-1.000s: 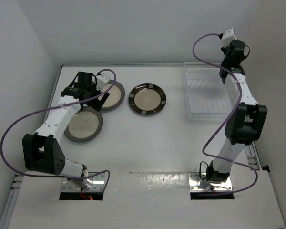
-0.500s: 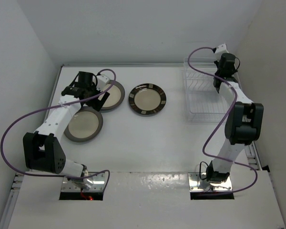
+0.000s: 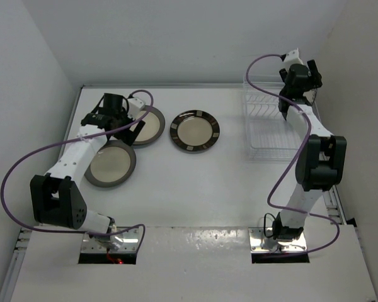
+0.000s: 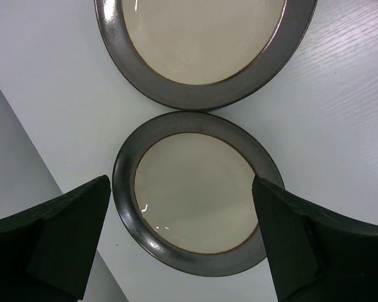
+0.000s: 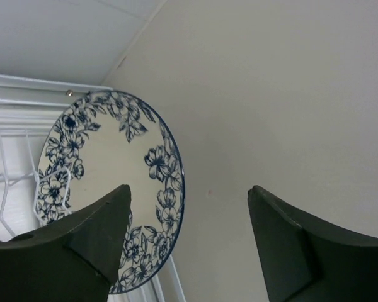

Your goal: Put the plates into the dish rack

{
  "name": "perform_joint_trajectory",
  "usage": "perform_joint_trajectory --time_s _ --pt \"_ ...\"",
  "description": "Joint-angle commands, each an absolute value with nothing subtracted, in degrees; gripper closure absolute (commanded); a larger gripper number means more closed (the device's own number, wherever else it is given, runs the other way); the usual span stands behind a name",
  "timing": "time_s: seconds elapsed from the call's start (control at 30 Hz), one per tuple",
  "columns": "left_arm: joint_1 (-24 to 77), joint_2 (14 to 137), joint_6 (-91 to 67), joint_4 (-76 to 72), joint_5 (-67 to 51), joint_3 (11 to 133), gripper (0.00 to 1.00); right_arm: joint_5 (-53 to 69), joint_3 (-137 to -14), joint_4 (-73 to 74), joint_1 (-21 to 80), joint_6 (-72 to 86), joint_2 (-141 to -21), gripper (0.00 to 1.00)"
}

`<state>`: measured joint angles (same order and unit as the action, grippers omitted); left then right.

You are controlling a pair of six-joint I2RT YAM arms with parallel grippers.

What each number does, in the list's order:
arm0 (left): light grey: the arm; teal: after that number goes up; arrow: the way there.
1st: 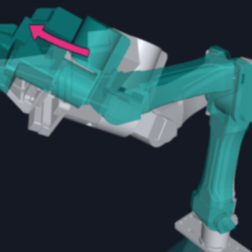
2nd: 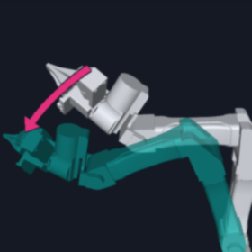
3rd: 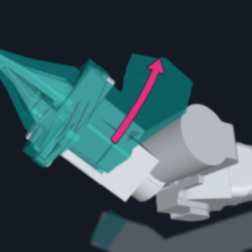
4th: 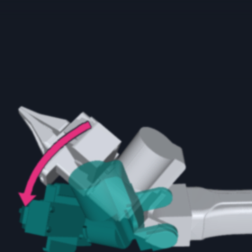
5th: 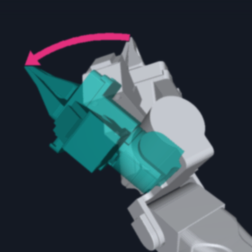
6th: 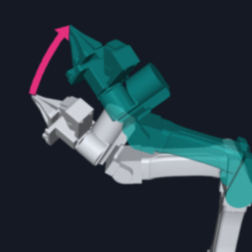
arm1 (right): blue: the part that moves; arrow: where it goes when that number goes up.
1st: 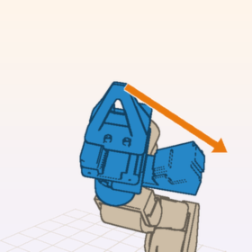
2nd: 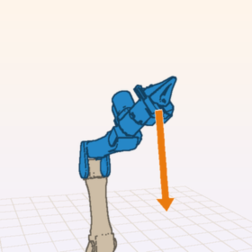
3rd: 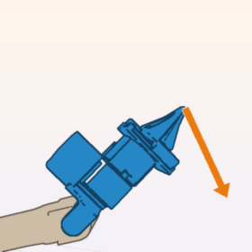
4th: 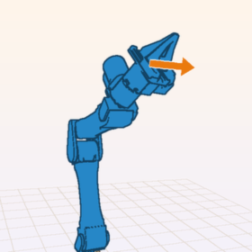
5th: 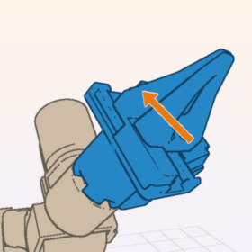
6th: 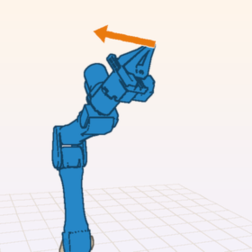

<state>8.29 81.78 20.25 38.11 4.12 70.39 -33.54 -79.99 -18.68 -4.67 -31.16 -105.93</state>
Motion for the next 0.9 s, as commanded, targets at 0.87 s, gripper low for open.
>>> perform_joint_trajectory --time_s 0.87 --pt "-8.9 100.8 2.3 52.9 -7.8 88.2 0.04 -8.2 -57.5 2.7 28.9 42.1 -85.8 0.04"
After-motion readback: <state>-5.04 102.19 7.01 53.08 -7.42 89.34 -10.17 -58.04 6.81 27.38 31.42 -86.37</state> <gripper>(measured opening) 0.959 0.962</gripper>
